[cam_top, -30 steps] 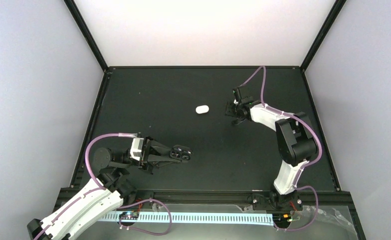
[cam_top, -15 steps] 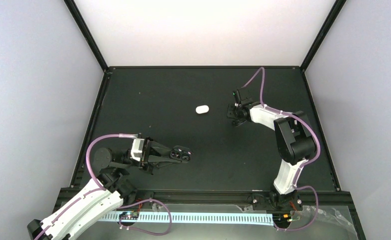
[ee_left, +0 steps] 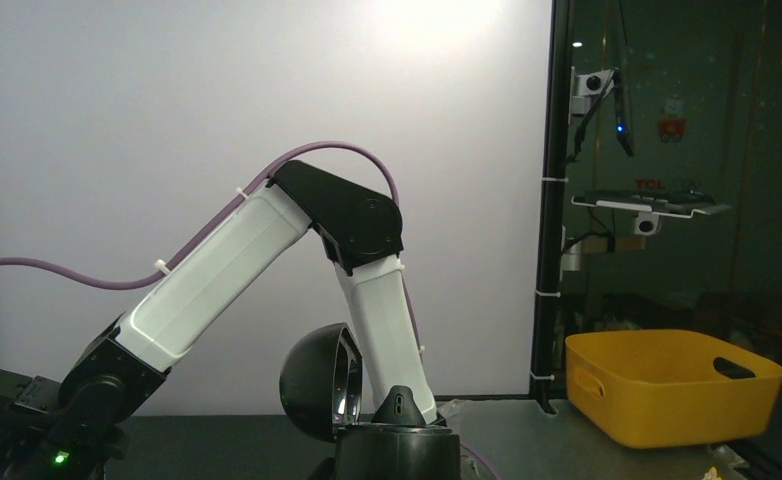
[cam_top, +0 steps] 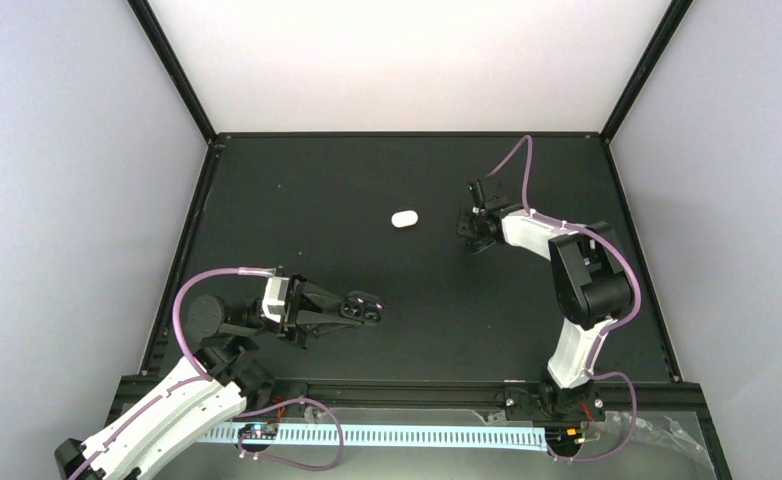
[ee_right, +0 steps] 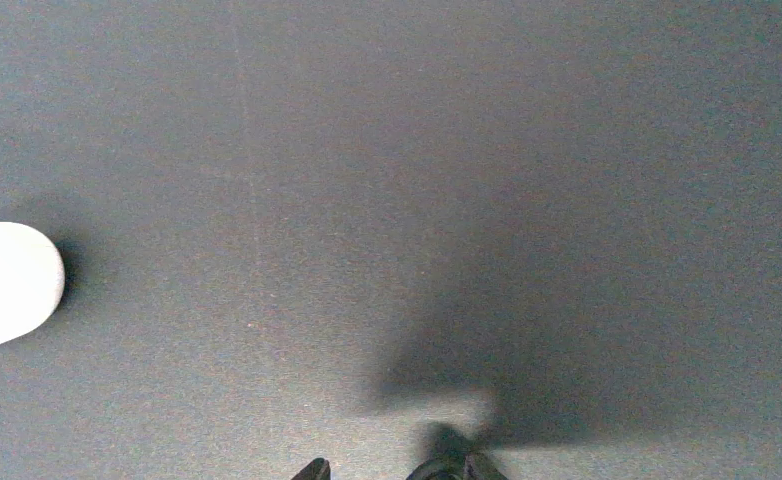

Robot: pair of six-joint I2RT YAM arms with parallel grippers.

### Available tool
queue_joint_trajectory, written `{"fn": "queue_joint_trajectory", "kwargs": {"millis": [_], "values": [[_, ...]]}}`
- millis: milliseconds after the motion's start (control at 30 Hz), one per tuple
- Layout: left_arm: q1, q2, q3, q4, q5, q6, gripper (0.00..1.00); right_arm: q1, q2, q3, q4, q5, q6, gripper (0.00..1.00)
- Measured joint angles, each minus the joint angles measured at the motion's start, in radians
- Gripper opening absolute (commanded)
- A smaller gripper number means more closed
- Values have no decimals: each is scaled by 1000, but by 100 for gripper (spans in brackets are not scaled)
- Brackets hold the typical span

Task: Insert the wireless bluetooth earbuds into the charging case
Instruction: Adjust the earbud at the center of the board.

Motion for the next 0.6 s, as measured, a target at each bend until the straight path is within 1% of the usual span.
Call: {"fn": "queue_joint_trajectory", "kwargs": {"millis": [333, 400, 500, 600], "values": [[0, 0, -3, 0, 0, 0, 2, -9, 0, -29, 5, 19, -1, 34], [0, 0, -3, 0, 0, 0, 2, -9, -1, -30, 6, 21, -1, 33], [0, 0, -3, 0, 0, 0, 2, -9, -2, -31, 5, 23, -3, 28], [0, 0, -3, 0, 0, 0, 2, -9, -2, -32, 4, 26, -7, 27]]}}
